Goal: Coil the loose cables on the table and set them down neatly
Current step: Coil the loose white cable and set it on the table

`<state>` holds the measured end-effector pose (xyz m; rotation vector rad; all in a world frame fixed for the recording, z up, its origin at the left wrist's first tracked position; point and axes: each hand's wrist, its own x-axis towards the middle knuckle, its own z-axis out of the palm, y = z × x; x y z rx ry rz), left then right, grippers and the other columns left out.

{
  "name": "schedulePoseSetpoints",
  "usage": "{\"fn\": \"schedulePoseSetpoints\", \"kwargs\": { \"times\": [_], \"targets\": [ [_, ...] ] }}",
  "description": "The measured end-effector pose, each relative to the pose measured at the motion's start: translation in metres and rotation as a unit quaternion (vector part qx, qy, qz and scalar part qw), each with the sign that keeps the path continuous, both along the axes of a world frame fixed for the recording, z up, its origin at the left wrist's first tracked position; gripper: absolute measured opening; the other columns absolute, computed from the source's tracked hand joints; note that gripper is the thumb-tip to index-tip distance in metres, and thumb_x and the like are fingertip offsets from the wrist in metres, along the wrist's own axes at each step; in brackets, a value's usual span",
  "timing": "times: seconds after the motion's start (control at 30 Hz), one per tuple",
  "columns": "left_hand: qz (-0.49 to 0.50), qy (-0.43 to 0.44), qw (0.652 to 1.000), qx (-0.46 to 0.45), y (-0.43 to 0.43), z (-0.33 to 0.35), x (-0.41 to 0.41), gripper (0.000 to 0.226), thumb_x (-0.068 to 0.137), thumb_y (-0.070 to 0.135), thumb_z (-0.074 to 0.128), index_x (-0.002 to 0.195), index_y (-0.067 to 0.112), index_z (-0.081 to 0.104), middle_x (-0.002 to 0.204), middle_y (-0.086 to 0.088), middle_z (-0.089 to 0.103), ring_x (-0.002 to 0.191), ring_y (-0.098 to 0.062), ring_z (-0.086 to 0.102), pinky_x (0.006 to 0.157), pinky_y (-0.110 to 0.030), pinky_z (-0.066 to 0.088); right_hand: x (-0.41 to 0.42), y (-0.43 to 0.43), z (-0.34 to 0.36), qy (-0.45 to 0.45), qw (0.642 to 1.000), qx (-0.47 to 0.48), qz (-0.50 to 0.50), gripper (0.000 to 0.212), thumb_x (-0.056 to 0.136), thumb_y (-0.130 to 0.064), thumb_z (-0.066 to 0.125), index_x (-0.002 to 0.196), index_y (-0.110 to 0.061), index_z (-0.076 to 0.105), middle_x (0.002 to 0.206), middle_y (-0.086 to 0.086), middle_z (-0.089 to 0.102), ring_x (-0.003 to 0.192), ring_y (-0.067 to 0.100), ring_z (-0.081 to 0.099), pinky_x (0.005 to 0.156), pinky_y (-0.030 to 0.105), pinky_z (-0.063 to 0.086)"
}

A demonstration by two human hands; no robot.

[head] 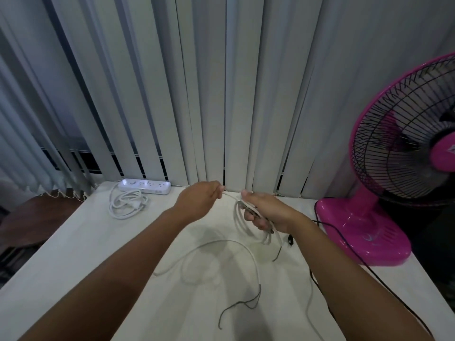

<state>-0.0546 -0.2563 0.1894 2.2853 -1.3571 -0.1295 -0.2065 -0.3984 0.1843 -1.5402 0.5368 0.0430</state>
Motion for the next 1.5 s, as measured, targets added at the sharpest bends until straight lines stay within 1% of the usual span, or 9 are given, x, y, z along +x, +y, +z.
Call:
{"fn": "schedulePoseSetpoints", "kwargs": {
  "times": [0.17, 0.37, 0.53, 0.73, 0.87, 1.03, 1.2, 1.37, 1.5],
  "targets": [
    [0.052, 0.1, 0.99, -0.088, -0.003, -0.006, -0.001, 0.059, 0.087, 0.066, 0.042, 0.049, 0.021, 0.047, 0.049, 0.005, 0.051, 0.052, -0.014, 0.049, 0.058, -0.031, 0.038, -0.006, 0.001, 0.022, 0.015, 0.973, 0.191, 0.128, 0.043, 0.09, -0.055, 0.052, 0.082, -0.013, 0.056, 0.045, -0.005, 0.035, 0.028, 0.003, 0.023, 0.029, 0.015, 0.019],
    [0.045, 0.146, 0.972, -0.177, -0.011, -0.004, -0.01, 0.068, 0.073, 0.079, 0.045, 0.044, 0.017, 0.05, 0.043, 0.0, 0.05, 0.044, -0.011, 0.045, 0.057, -0.032, 0.042, -0.019, -0.005, 0.028, 0.039, 0.952, 0.241, 0.187, 0.041, 0.087, -0.054, 0.055, 0.08, -0.015, 0.061, 0.041, -0.008, 0.037, 0.025, 0.0, 0.026, 0.027, 0.013, 0.019],
    [0.055, 0.244, 0.961, -0.121, -0.018, 0.001, -0.01, 0.07, 0.074, 0.075, 0.052, 0.035, 0.019, 0.041, 0.038, 0.006, 0.039, 0.036, -0.008, 0.034, 0.051, -0.024, 0.033, -0.02, -0.006, 0.022, 0.001, 0.919, 0.337, 0.204, 0.037, 0.088, -0.049, 0.058, 0.082, -0.012, 0.057, 0.04, -0.007, 0.04, 0.024, 0.001, 0.03, 0.026, 0.015, 0.019],
    [0.021, 0.294, 0.938, -0.185, -0.022, 0.005, -0.017, 0.065, 0.085, 0.067, 0.038, 0.061, 0.009, 0.05, 0.063, -0.012, 0.05, 0.062, -0.02, 0.046, 0.067, -0.035, 0.041, -0.018, -0.01, 0.039, -0.234, 0.754, 0.594, 0.157, 0.047, 0.102, -0.043, 0.029, 0.09, -0.002, 0.048, 0.049, 0.0, 0.034, 0.029, 0.004, 0.019, 0.032, 0.019, 0.016],
    [0.031, 0.196, 0.967, -0.157, -0.019, -0.025, -0.029, 0.033, 0.097, 0.037, 0.036, 0.071, 0.027, 0.054, 0.063, 0.004, 0.055, 0.062, -0.019, 0.052, 0.065, -0.034, 0.042, -0.021, -0.024, 0.064, -0.351, 0.707, 0.608, 0.084, 0.043, 0.102, -0.041, 0.031, 0.087, -0.004, 0.047, 0.05, -0.002, 0.033, 0.032, 0.0, 0.016, 0.034, 0.017, 0.016],
    [0.068, 0.246, 0.962, -0.098, -0.008, -0.07, -0.035, 0.029, 0.098, 0.043, 0.04, 0.088, 0.02, 0.055, 0.061, 0.005, 0.055, 0.058, -0.015, 0.053, 0.06, -0.028, 0.041, -0.027, -0.057, 0.086, -0.433, 0.793, 0.412, -0.116, 0.045, 0.103, -0.045, 0.027, 0.082, -0.012, 0.049, 0.046, -0.005, 0.042, 0.031, 0.004, 0.029, 0.034, 0.013, 0.026],
    [0.049, 0.202, 0.977, -0.052, 0.001, -0.079, -0.037, 0.022, 0.098, 0.044, 0.04, 0.098, 0.022, 0.04, 0.067, 0.001, 0.056, 0.062, -0.018, 0.054, 0.063, -0.033, 0.042, -0.021, -0.067, 0.073, -0.312, 0.921, 0.097, -0.211, 0.037, 0.097, -0.049, 0.044, 0.079, -0.018, 0.055, 0.057, -0.004, 0.047, 0.044, 0.007, 0.041, 0.044, 0.022, 0.039],
    [-0.065, 0.007, 0.998, -0.019, -0.013, -0.04, -0.045, 0.019, 0.097, 0.047, 0.039, 0.089, 0.03, 0.044, 0.065, 0.007, 0.054, 0.065, -0.018, 0.052, 0.056, -0.03, 0.037, -0.003, -0.047, 0.05, -0.188, 0.956, -0.113, -0.192, 0.01, 0.099, -0.037, 0.045, 0.103, -0.031, 0.052, 0.067, -0.001, 0.055, 0.044, 0.002, 0.048, 0.044, 0.018, 0.042],
    [-0.081, -0.028, 0.993, -0.083, -0.02, -0.008, -0.037, 0.028, 0.095, 0.05, 0.041, 0.086, 0.027, 0.053, 0.06, 0.008, 0.054, 0.062, -0.015, 0.053, 0.058, -0.031, 0.041, 0.004, -0.029, 0.036, -0.095, 0.958, -0.251, -0.103, 0.022, 0.101, -0.033, 0.041, 0.122, -0.026, 0.043, 0.077, 0.003, 0.053, 0.057, 0.009, 0.053, 0.053, 0.022, 0.049]
  ]
}}
